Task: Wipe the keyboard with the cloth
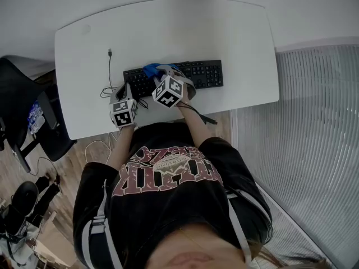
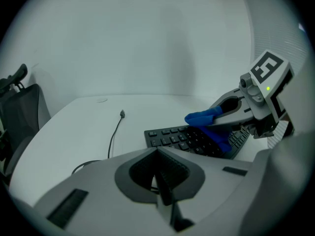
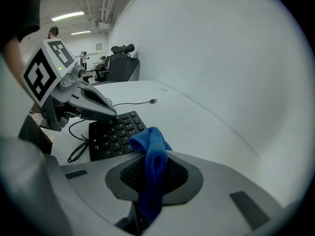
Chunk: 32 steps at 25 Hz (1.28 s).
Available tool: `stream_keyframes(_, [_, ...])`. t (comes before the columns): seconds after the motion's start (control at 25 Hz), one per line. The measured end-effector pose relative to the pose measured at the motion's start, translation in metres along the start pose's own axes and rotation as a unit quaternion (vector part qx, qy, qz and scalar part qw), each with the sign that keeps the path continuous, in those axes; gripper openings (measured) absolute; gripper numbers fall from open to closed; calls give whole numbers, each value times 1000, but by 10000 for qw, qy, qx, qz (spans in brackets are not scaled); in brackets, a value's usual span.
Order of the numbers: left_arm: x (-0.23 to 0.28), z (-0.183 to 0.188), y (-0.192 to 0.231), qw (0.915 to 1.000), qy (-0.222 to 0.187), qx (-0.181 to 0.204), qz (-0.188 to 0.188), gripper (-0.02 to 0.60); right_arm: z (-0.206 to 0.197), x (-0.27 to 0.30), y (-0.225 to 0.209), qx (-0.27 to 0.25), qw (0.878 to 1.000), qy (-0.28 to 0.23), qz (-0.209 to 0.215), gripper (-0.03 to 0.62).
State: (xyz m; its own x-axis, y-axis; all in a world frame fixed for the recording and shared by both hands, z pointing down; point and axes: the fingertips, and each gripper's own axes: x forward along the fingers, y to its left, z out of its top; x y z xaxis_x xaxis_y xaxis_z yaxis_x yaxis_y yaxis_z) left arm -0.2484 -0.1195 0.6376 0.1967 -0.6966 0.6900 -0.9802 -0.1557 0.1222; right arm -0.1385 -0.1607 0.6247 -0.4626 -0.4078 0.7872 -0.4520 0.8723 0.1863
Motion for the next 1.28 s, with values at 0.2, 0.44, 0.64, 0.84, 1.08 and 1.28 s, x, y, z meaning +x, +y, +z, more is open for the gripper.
stream_keyframes(0.2, [-1, 0, 0, 10000, -6, -19, 67, 29, -12, -7, -9, 81, 9999, 87, -66, 64])
stream_keyframes(0.44, [0, 0, 0, 9998, -40, -71, 164, 29, -29, -15, -23, 155, 9995, 204, -178, 64])
stream_keyframes(0.64, [0, 0, -1, 9997, -59, -78, 230, 29, -46, -24, -35, 264, 9988, 343, -214, 64])
stream_keyframes(0.84, [-2, 2, -5, 9995, -80, -77, 298, 29, -65, -37, -50, 269, 9982, 517, -159, 64])
stream_keyframes(1.08, [-2, 2, -8, 9991, -110, -92, 395, 29, -88, -50, -67, 315, 9976, 568, -252, 64])
stream_keyframes(1.28, [-4, 3, -10, 9987, -136, -118, 472, 29, -104, -60, -79, 381, 9965, 642, -376, 64])
